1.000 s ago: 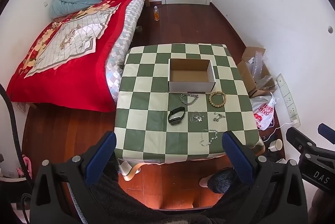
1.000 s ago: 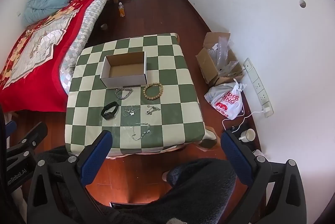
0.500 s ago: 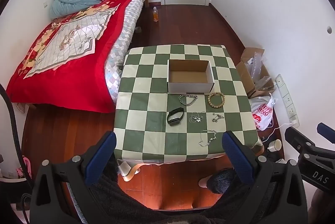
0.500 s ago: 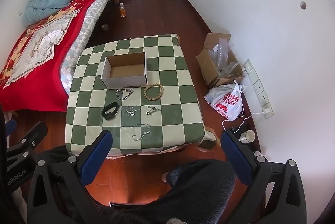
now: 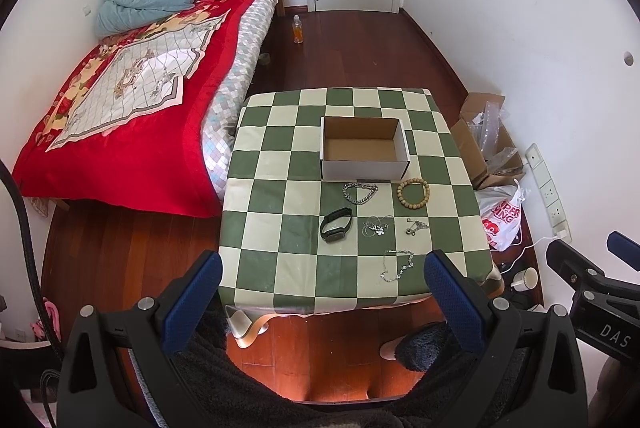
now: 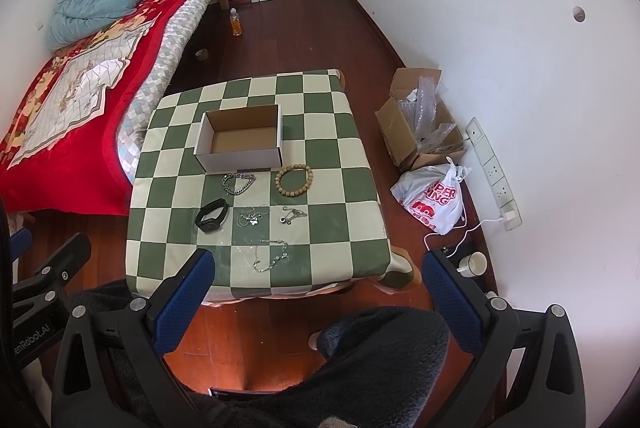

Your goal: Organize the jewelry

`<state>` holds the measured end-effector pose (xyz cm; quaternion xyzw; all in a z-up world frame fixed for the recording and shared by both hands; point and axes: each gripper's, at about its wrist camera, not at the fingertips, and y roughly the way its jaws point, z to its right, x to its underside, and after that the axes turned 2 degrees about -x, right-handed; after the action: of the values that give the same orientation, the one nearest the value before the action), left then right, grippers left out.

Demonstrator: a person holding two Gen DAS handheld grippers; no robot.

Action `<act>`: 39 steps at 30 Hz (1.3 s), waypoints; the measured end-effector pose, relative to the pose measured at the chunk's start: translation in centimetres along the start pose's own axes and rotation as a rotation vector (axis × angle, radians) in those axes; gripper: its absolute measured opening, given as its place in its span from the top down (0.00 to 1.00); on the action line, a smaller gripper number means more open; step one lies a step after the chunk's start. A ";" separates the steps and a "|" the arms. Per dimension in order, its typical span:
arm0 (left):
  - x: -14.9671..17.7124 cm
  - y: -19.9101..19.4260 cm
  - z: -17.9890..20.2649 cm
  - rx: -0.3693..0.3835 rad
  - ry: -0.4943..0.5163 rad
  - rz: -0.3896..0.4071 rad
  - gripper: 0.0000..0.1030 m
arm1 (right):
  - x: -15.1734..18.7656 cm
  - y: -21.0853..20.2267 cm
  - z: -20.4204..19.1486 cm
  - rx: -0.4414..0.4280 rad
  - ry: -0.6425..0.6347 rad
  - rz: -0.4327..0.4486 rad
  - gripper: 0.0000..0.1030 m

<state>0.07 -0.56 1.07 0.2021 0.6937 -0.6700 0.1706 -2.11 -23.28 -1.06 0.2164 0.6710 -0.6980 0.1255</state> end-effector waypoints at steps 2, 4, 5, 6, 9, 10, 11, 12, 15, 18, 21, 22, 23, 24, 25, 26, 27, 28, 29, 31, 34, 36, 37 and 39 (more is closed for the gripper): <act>0.0 0.0 0.0 0.000 0.000 0.000 0.00 | 0.0 0.0 -0.1 -0.001 0.000 0.000 0.00; 0.0 0.0 0.0 0.000 0.001 0.000 0.00 | 0.0 0.0 -0.1 0.001 0.001 0.000 0.00; 0.0 0.0 0.0 -0.001 0.002 0.001 0.00 | 0.1 0.0 -0.1 0.001 0.001 0.000 0.00; 0.0 0.0 0.0 0.000 0.000 0.001 0.00 | 0.1 0.0 -0.1 0.000 0.001 0.001 0.00; 0.0 0.0 0.0 0.000 0.000 -0.001 0.00 | 0.0 0.0 -0.1 0.001 -0.001 0.001 0.00; 0.0 0.0 0.0 0.001 0.000 0.000 0.00 | 0.0 0.0 -0.1 0.001 0.000 0.002 0.00; 0.0 -0.1 0.0 0.001 -0.001 0.000 0.00 | 0.1 0.0 -0.1 0.001 0.000 0.002 0.00; 0.0 0.0 0.0 0.000 0.001 0.000 0.00 | 0.0 0.0 -0.1 0.002 -0.001 0.002 0.00; 0.0 -0.1 -0.1 0.003 0.000 -0.003 0.00 | 0.1 0.0 -0.1 0.002 0.000 0.002 0.00; 0.0 -0.1 -0.1 0.004 -0.001 -0.003 0.00 | -0.1 0.0 -0.2 0.002 -0.004 -0.001 0.00; 0.0 -0.1 -0.1 0.003 -0.002 -0.003 0.00 | -0.1 -0.1 -0.2 0.001 -0.006 0.000 0.00; 0.1 -0.1 -0.1 0.004 -0.001 -0.002 0.00 | -0.1 -0.1 -0.3 0.004 -0.007 0.000 0.00; 0.1 -0.2 0.0 0.002 -0.002 -0.001 0.00 | -0.2 -0.1 -0.2 0.004 -0.007 0.000 0.00; 0.0 -0.1 -0.2 0.002 -0.002 0.000 0.00 | -0.2 -0.1 -0.2 0.002 -0.006 0.001 0.00; 0.0 -0.1 -0.2 0.003 -0.004 -0.002 0.00 | -0.1 -0.1 -0.2 0.002 -0.005 0.001 0.00; 0.0 -0.1 -0.2 0.003 -0.005 -0.002 0.00 | -0.3 -0.1 -0.3 0.002 -0.006 0.000 0.00; 0.0 -0.1 -0.2 0.002 -0.005 -0.001 0.00 | -0.3 -0.1 -0.2 0.002 -0.006 0.000 0.00; 0.0 -0.1 -0.2 0.003 -0.004 -0.002 0.00 | -0.3 -0.1 -0.3 0.002 -0.006 -0.001 0.00; -0.1 -0.1 -0.2 0.004 -0.004 -0.004 0.00 | -0.2 -0.1 -0.3 0.002 -0.007 0.000 0.00; 0.0 -0.1 -0.3 0.004 -0.005 -0.003 0.00 | -0.3 -0.1 -0.3 0.002 -0.007 -0.001 0.00; 0.0 -0.1 -0.3 0.005 -0.006 -0.002 0.00 | -0.2 -0.1 -0.3 0.004 -0.008 -0.001 0.00; 0.0 -0.1 -0.3 0.004 -0.006 -0.002 0.00 | -0.2 -0.1 -0.3 0.004 -0.007 0.000 0.00; 0.0 -0.1 -0.3 0.004 -0.005 -0.003 0.00 | -0.2 -0.1 -0.3 0.003 -0.008 -0.001 0.00; 0.0 -0.1 -0.3 0.004 -0.005 -0.002 0.00 | -0.2 -0.1 -0.3 0.004 -0.011 0.000 0.00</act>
<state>0.00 -0.26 1.18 0.1999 0.6922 -0.6720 0.1712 -1.97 -22.94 -0.89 0.2127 0.6689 -0.7005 0.1288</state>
